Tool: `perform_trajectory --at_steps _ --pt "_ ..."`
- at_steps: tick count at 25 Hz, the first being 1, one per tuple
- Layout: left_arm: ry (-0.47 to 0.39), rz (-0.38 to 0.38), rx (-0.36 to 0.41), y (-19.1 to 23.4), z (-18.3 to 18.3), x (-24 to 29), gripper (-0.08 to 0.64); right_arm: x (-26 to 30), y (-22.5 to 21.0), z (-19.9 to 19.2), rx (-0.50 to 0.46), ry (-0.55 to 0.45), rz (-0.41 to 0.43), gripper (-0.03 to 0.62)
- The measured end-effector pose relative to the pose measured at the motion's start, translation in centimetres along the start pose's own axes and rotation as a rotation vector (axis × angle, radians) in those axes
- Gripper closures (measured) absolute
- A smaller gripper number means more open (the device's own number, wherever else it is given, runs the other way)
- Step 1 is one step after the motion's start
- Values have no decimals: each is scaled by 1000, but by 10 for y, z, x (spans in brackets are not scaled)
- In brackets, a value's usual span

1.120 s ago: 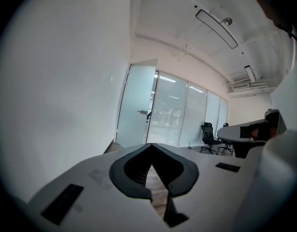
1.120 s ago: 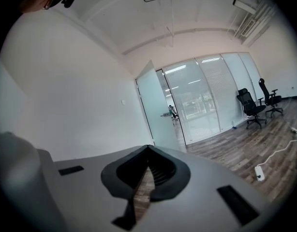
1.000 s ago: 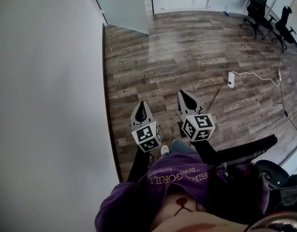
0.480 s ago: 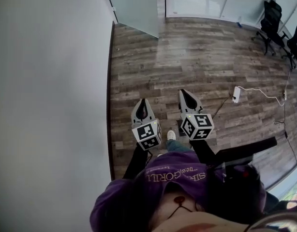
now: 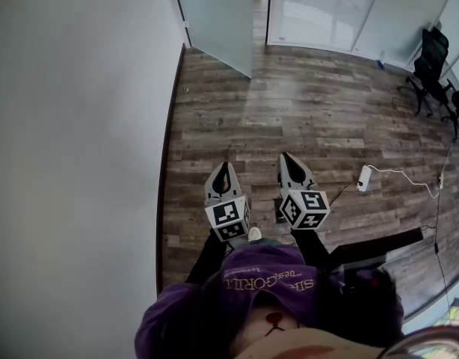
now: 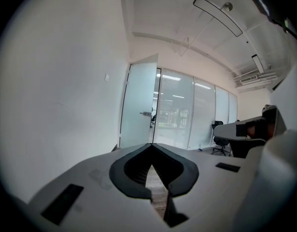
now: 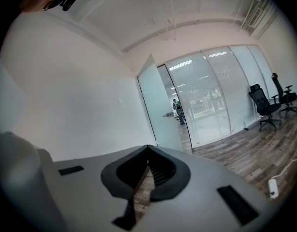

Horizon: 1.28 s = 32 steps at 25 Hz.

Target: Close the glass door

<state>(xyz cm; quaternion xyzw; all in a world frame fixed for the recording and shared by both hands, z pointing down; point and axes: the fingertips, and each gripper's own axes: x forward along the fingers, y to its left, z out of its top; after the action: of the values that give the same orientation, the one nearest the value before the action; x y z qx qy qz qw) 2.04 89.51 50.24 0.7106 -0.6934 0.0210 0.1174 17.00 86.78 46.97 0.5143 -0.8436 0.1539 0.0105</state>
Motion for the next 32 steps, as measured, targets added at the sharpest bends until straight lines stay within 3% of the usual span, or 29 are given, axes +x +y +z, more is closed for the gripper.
perform_trajectory --at_steps 11,25,32 --pt "10 77 -44 24 7 53 560 65 -12 4 3 42 49 606" --pt "-42 47 4 96 68 178 560 212 2 45 -14 14 53 606" --pt "-49 37 -9 140 90 230 560 276 15 57 -12 0 30 606"
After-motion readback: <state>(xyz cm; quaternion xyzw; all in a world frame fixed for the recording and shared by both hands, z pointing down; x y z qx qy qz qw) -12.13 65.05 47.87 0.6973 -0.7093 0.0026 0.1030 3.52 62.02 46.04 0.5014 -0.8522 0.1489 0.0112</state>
